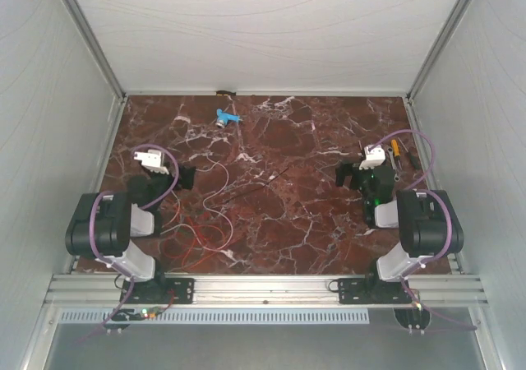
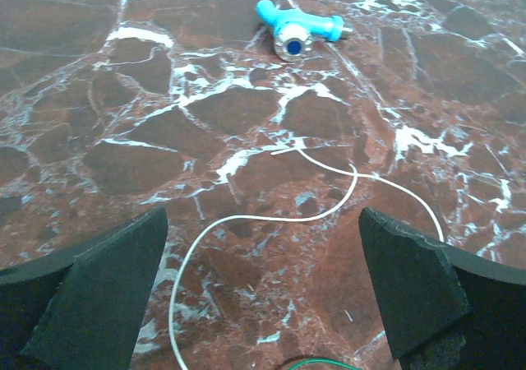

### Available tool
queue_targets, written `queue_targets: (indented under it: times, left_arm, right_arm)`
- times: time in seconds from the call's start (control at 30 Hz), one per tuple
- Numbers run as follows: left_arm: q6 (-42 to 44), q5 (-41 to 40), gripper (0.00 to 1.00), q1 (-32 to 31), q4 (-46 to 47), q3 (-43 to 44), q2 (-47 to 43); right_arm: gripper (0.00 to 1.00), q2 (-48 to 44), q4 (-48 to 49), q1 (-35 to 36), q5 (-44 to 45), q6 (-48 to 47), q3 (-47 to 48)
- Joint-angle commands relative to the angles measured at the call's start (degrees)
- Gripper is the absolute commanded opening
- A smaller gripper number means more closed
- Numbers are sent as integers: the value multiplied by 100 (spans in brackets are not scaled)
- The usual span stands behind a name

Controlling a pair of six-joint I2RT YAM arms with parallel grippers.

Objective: Zip-tie the wires
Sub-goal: Adjust the cable at the center of the board.

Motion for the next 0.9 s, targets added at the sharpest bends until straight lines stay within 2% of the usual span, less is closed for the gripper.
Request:
queue_targets:
  times: [0.0,0.73,0.87]
  left_arm:
    - [-23,-658,100,-110,85,183,-144]
    - [-153,-1303,100,-216,112,167,-156]
    - [-233,-1737,100,-270,-26,173,-306]
  right_arm:
    - [98,-86,221,15,48,-86,68]
    - [98,-79,215,18,54,-77,68]
    - [98,-98,255,23,135,-82,53]
